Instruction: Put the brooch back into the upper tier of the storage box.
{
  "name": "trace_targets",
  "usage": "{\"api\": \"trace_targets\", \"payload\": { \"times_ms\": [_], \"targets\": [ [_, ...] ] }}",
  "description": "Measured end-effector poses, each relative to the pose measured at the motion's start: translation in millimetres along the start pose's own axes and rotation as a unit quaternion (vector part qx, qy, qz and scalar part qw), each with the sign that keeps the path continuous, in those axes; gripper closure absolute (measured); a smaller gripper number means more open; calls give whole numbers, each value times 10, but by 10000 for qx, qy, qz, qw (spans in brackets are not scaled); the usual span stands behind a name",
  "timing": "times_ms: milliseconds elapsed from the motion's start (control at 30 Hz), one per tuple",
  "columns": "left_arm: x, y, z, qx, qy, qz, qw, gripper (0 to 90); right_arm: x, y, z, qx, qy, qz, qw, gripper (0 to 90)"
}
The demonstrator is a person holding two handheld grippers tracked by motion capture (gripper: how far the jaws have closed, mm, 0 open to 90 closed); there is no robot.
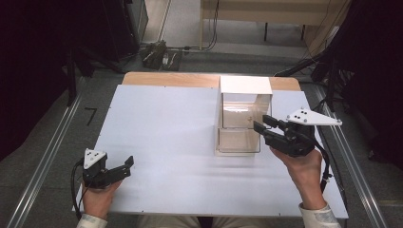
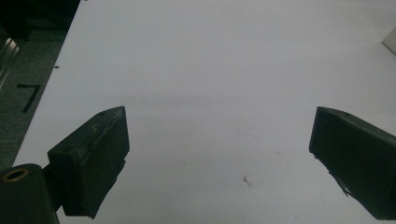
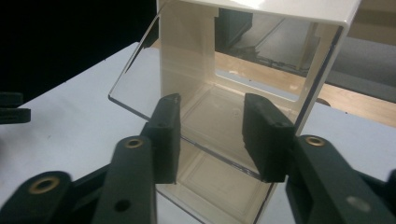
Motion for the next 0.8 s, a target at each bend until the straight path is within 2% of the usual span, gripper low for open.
{"api": "trace_targets", "payload": {
  "times_ms": [100,400,800],
  "targets": [
    [-1,2,2,-3,0,2,10000,62,10,6,3,13,-40,18,10000,480],
    [-3,2,3,-7,1,-7,10000,62,25,73,47,86,108,26,9999,387],
    [-4,4,-1,1,-2,0,10000,62,152,152,-55,280,50,69,9996,309]
  ]
}}
Point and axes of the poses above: each handheld gripper's, and its own axes: y roughly backward along the jaws, x roughly out of its underside, z roughly to its left, the point moved 10 cm from there along -y, roughly forward along the jaws, and after that the axes turned 9 degrees about -x, right-handed, at the moved point
